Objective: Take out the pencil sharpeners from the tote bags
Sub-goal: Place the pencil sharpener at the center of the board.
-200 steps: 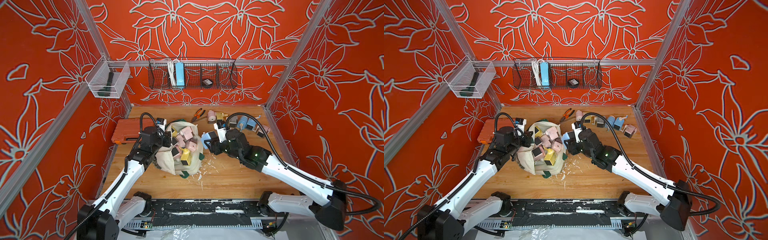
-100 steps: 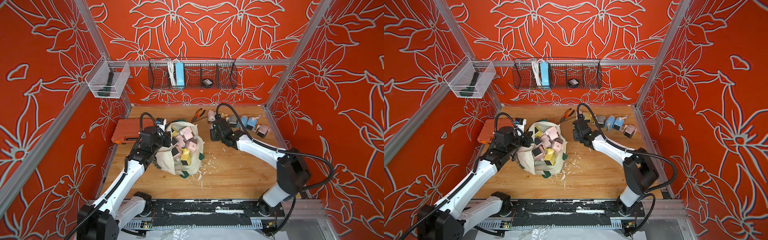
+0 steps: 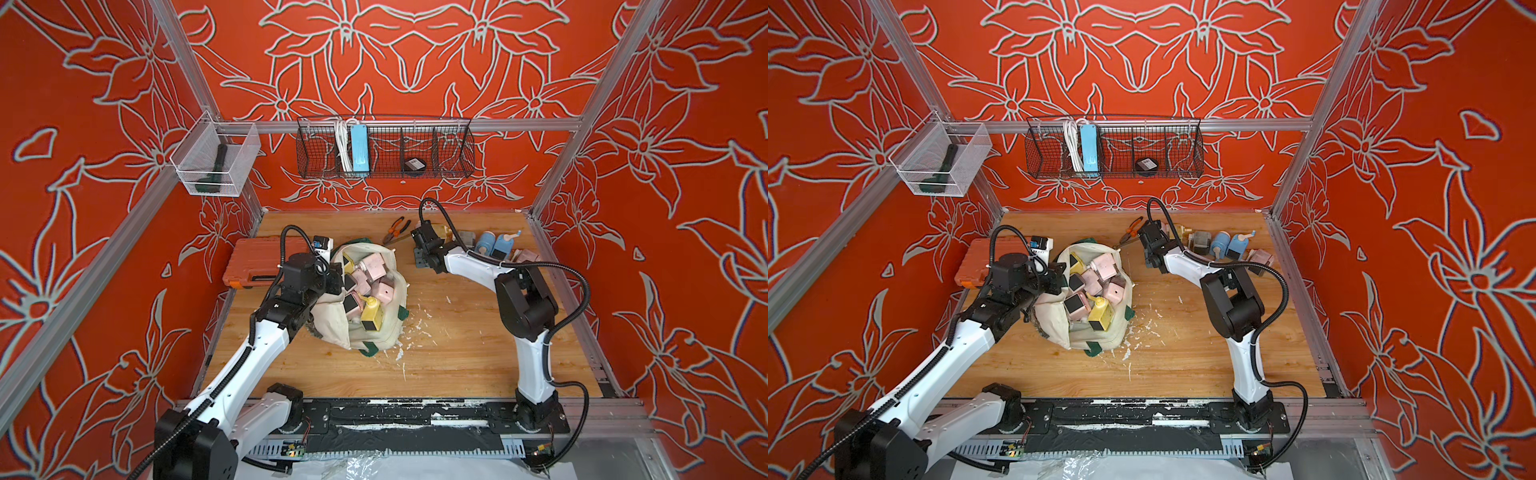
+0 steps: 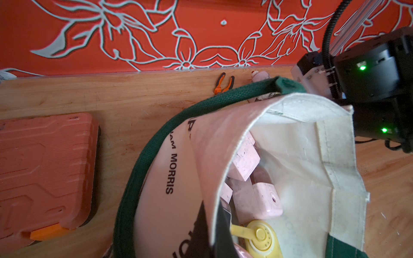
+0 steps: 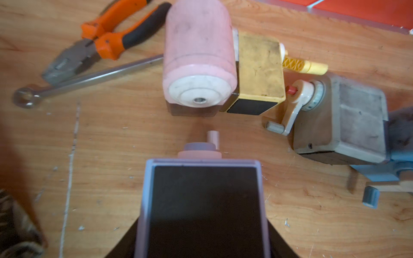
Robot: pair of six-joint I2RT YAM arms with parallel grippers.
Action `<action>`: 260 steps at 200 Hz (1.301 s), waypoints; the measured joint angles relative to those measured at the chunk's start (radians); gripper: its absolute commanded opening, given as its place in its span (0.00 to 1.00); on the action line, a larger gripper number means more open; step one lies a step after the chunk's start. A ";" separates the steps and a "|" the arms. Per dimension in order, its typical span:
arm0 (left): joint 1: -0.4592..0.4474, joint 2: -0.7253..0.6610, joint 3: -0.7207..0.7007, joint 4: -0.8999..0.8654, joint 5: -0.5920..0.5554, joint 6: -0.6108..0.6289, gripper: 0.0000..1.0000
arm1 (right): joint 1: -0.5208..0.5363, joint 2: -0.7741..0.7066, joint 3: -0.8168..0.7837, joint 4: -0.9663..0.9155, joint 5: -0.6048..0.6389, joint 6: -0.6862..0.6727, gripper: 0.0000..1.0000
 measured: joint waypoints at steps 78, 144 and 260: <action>-0.005 0.000 0.000 0.000 -0.002 0.000 0.00 | -0.003 0.135 0.149 -0.016 -0.035 0.000 0.36; -0.007 0.005 0.000 0.002 -0.002 0.000 0.00 | -0.014 0.140 0.159 -0.023 -0.053 0.005 0.64; -0.008 0.008 0.000 0.005 -0.008 0.002 0.00 | -0.020 -0.246 -0.092 -0.055 -0.163 0.047 0.70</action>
